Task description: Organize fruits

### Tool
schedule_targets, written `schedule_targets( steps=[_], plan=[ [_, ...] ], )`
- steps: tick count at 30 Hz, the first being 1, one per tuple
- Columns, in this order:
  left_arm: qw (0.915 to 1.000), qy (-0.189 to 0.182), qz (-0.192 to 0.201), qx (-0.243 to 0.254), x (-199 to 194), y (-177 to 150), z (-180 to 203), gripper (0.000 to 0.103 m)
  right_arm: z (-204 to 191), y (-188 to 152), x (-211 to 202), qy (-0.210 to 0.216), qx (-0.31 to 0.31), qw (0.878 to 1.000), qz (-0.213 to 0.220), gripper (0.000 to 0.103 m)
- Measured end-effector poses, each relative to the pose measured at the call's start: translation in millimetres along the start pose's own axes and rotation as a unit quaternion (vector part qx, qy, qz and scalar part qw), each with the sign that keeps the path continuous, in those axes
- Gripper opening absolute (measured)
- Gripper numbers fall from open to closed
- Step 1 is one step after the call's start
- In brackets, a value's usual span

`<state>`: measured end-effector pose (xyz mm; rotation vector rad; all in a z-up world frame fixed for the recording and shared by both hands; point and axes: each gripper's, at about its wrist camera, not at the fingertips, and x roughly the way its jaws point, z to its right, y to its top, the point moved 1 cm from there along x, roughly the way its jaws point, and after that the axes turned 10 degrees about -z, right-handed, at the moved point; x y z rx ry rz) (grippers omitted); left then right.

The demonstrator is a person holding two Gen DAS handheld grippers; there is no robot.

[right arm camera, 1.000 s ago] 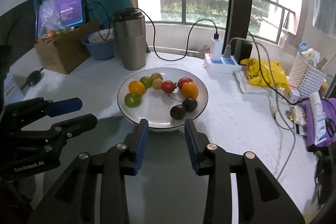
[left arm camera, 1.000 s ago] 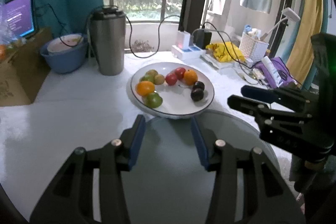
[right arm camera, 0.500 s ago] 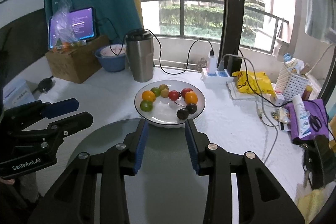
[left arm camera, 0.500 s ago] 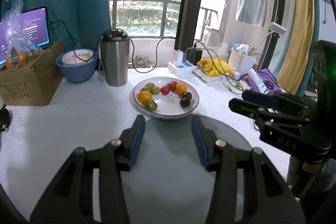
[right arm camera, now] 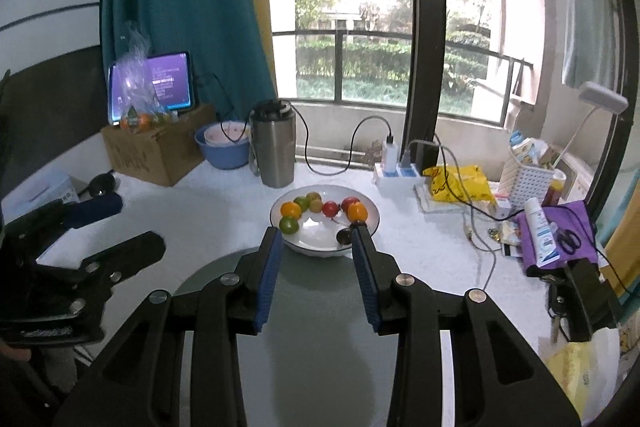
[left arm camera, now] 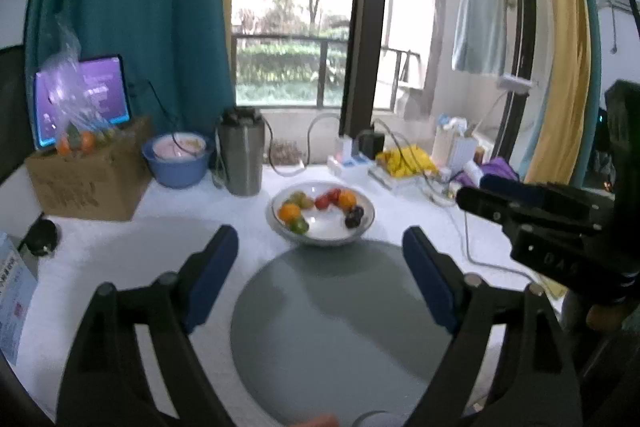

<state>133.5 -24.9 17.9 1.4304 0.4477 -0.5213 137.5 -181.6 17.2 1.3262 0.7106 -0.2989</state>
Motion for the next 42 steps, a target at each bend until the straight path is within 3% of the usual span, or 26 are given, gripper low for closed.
schedule_targets(
  steps=[2, 4, 5, 9, 13, 20, 30, 42],
  plan=[
    [0.9999, 0.002, 0.011, 0.000, -11, 2, 1, 0.086, -2, 1, -11, 0.001, 0.000, 1.000, 0.010, 0.045],
    [0.9999, 0.003, 0.015, 0.004, -19, 3, 4, 0.087, -4, 2, -22, 0.005, 0.001, 1.000, 0.020, 0.085],
    [0.9997, 0.010, 0.021, 0.007, -25, 3, 5, 0.089, -5, 2, -29, 0.005, 0.002, 1.000, 0.027, 0.088],
    [0.9988, 0.012, 0.047, 0.001, -43, 7, 4, 0.094, -8, 5, -54, -0.006, 0.003, 0.999, 0.052, 0.088],
    [0.9968, 0.035, 0.072, 0.004, -62, 12, 6, 0.094, -10, 10, -73, -0.018, 0.001, 0.998, 0.067, 0.088],
    [0.9923, 0.035, 0.119, 0.009, -94, 19, 1, 0.094, -12, 16, -112, -0.032, 0.004, 0.995, 0.099, 0.088],
    [0.9941, 0.025, 0.103, -0.022, -88, 13, -18, 0.095, -13, 10, -111, -0.031, 0.011, 0.995, 0.095, 0.088],
    [0.9947, 0.021, 0.098, -0.021, -87, 11, -16, 0.095, -12, 9, -101, -0.032, 0.016, 0.996, 0.084, 0.088]
  ],
)
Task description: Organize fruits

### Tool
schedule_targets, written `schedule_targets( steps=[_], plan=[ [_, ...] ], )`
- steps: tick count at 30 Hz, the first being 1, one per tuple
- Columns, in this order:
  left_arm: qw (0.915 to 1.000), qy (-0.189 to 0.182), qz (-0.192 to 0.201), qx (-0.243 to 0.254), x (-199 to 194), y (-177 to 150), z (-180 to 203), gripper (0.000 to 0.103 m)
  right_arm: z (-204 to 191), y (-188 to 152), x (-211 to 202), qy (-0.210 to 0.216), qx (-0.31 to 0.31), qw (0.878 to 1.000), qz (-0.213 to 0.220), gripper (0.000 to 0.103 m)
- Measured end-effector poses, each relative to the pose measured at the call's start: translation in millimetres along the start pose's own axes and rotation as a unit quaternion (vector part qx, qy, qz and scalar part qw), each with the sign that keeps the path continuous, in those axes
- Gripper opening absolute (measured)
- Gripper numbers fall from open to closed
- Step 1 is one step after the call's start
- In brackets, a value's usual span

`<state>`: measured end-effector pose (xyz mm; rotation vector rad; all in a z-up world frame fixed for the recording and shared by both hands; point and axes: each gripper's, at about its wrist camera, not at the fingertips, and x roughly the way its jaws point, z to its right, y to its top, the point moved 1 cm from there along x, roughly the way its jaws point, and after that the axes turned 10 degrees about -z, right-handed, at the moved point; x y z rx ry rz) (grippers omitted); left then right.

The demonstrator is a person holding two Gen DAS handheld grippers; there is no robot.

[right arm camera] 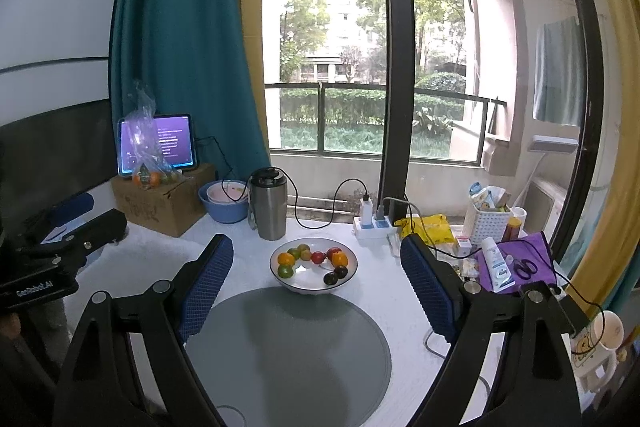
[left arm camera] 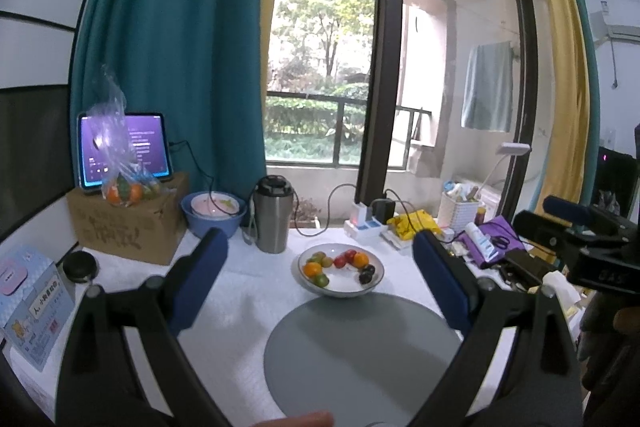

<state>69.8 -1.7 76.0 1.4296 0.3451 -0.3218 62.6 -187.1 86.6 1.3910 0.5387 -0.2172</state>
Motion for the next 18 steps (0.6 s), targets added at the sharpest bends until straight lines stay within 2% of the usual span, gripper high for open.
schedule_targets(
  steps=[18],
  plan=[
    [1.0000, -0.007, -0.002, 0.001, 1.8, 2.6, -2.2, 0.095, 1.3, -1.1, 1.4, -0.001, 0.003, 1.000, 0.002, 0.088]
  ],
)
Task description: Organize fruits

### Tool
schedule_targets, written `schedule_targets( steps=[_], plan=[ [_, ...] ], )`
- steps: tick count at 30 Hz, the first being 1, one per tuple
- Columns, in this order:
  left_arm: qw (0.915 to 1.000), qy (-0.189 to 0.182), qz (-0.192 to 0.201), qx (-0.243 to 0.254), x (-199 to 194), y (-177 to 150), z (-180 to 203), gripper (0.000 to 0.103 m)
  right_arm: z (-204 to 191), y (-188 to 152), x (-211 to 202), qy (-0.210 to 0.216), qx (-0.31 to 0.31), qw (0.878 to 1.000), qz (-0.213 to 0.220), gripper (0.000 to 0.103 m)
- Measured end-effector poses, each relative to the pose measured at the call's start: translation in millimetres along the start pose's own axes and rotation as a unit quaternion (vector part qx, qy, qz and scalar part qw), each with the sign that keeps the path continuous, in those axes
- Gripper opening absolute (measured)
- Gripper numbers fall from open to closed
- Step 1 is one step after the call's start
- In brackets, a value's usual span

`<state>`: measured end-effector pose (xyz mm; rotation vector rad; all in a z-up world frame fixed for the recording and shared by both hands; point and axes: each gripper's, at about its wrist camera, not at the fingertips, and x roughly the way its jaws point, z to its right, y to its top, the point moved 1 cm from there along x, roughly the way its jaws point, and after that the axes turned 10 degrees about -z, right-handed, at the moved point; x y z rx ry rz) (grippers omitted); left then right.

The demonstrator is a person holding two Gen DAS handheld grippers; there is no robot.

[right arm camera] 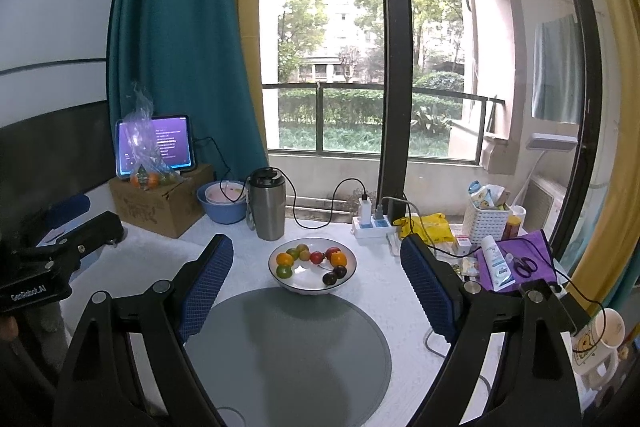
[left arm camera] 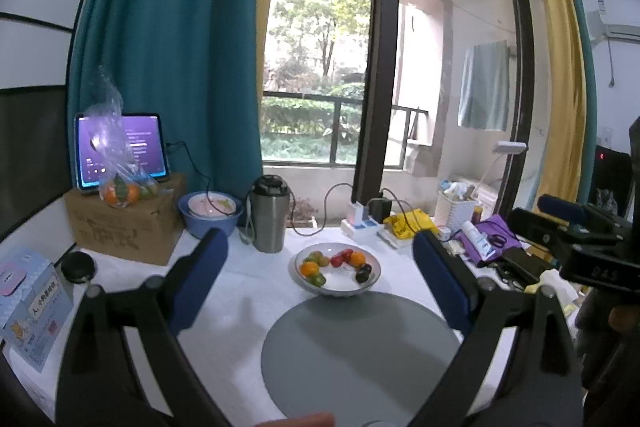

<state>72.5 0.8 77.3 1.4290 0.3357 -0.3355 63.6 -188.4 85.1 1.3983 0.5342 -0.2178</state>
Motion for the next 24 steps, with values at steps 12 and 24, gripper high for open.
schedule_targets(
  steps=[12, 24],
  plan=[
    [1.0000, -0.003, -0.003, 0.002, 0.0, -1.1, 1.2, 0.095, -0.6, -1.5, -0.5, -0.001, 0.002, 1.000, 0.003, 0.088],
    [1.0000, -0.004, -0.001, -0.002, 0.2, -2.3, 3.1, 0.095, -0.3, -1.5, -0.5, 0.000, 0.002, 1.000, 0.003, 0.088]
  ],
)
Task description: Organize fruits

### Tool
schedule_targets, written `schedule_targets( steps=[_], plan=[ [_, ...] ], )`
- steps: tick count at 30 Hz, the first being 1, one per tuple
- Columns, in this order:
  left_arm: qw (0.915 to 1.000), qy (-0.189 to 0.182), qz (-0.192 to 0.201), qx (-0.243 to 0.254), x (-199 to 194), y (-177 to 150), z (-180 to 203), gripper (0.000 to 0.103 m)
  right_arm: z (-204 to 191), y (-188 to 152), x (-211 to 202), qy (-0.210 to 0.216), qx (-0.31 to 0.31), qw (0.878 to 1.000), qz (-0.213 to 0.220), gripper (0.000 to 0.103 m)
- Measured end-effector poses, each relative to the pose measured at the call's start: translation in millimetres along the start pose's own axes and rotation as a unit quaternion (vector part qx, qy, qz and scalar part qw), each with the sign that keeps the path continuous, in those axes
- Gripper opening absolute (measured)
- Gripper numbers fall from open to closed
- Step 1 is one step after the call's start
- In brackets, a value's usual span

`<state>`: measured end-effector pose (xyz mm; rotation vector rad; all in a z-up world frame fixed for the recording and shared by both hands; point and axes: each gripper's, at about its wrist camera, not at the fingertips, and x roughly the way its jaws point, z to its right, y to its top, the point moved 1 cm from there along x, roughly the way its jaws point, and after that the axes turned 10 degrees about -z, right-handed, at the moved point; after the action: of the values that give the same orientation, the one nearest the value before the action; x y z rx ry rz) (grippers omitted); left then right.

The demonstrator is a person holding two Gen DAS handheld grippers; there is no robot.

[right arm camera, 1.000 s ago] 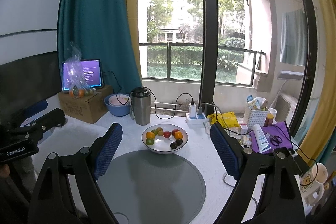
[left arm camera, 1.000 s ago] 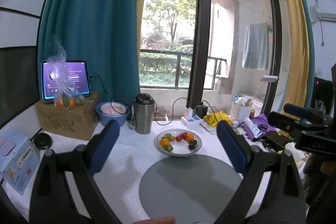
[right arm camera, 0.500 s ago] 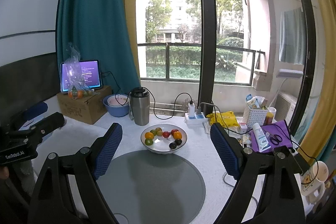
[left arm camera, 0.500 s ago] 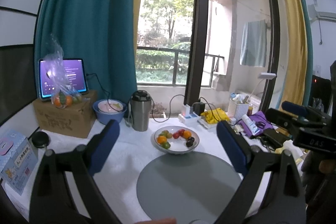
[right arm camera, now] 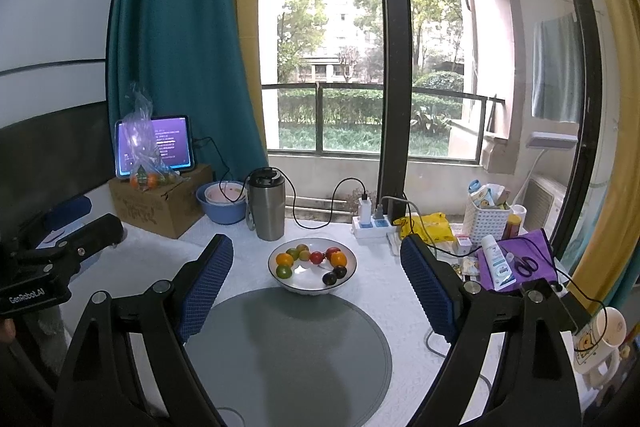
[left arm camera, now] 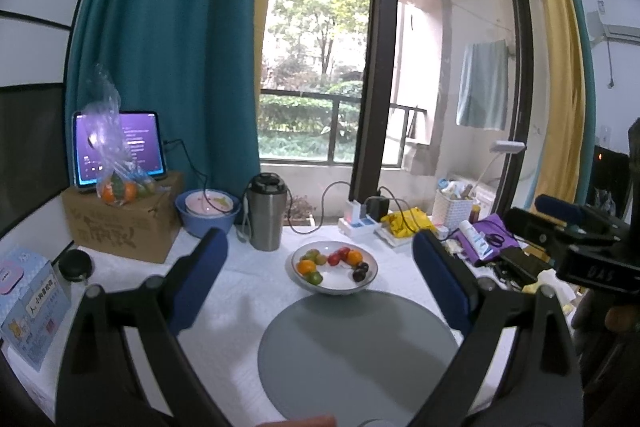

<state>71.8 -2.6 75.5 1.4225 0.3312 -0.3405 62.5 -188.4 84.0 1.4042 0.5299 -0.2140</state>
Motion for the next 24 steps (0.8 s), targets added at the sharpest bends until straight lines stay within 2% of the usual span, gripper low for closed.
schedule_targets(
  steps=[24],
  plan=[
    [1.0000, -0.003, 0.000, 0.005, 0.8, 1.5, 2.3, 0.095, 0.9, -0.5, 0.3, -0.002, 0.002, 1.000, 0.003, 0.088]
  ],
)
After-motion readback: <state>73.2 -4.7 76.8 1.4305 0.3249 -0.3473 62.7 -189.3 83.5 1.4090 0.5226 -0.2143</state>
